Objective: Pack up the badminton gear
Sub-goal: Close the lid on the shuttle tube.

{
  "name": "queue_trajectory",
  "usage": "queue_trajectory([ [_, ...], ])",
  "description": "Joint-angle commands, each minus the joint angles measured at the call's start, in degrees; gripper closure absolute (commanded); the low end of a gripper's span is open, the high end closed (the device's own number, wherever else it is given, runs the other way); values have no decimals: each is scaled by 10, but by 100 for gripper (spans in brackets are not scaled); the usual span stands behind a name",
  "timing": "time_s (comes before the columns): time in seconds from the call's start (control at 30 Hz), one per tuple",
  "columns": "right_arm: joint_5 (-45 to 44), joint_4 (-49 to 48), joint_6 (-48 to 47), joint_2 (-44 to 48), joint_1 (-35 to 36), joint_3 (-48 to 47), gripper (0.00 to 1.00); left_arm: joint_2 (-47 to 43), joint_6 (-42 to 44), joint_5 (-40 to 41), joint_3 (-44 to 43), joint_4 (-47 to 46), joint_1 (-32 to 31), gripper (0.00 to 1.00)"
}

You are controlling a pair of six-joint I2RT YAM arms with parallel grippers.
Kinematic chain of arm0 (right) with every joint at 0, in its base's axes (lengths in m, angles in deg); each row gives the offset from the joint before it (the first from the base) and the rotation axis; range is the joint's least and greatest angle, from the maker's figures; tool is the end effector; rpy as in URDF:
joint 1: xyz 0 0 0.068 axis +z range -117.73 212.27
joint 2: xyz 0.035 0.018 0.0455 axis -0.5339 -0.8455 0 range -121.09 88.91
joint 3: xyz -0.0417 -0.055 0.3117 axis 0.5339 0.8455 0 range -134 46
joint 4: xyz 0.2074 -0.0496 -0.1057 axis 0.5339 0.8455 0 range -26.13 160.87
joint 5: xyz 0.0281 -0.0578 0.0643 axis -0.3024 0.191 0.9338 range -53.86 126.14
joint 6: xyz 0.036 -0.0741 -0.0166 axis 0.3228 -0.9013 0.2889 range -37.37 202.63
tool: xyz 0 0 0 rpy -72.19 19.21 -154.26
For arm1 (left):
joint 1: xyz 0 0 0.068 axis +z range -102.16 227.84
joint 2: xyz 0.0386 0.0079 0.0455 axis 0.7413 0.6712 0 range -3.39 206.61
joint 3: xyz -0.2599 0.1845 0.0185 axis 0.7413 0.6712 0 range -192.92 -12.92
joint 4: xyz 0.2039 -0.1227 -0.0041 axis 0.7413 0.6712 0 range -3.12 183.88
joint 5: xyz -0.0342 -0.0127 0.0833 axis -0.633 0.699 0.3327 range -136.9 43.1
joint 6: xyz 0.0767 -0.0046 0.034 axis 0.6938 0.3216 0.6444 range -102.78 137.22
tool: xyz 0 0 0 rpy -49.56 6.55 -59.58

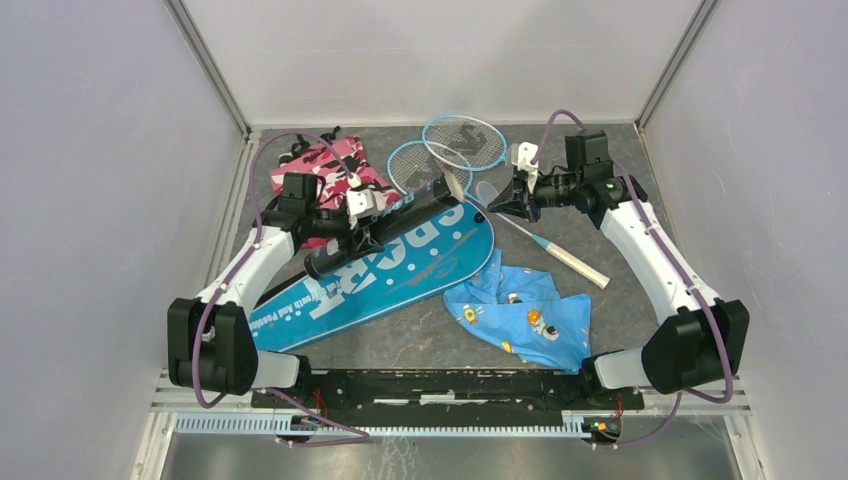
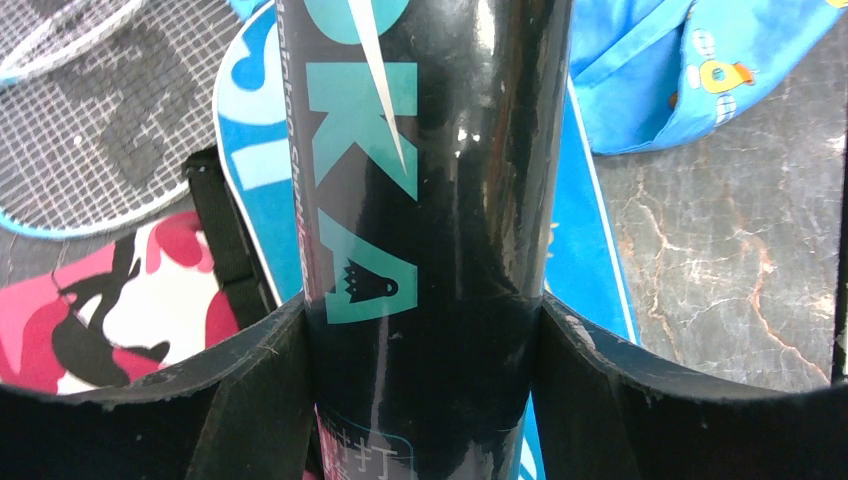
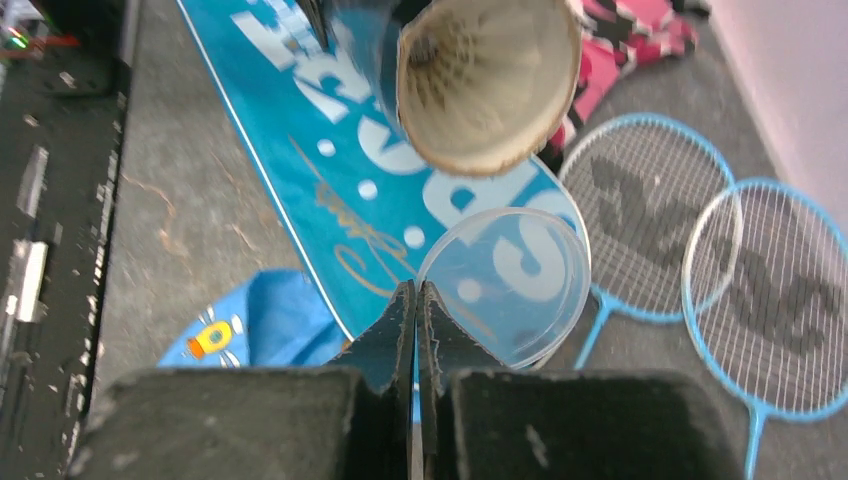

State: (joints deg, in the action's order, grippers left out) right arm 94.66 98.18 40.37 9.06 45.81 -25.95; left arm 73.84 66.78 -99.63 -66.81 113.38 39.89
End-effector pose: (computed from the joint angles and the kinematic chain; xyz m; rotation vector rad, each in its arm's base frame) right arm 0.2520 0.1253 0.3740 -1.3536 1.5118 0.8526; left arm 0.2428 -0.0931 0.2950 1.3403 1.6533 -0.6984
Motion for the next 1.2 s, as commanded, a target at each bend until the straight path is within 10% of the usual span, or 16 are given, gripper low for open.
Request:
queue_trajectory([
  [0.0,107,-62,64,36,-1,-12,100,3,59,-93,-2,-6,-1,98],
  [0.27,135,-222,219,89,-1,36,100,7,81,-126,6,4,-11,98],
  [1.17,133,-250,257,77,46,75,100,13,71,-127,9,3,-30,98],
])
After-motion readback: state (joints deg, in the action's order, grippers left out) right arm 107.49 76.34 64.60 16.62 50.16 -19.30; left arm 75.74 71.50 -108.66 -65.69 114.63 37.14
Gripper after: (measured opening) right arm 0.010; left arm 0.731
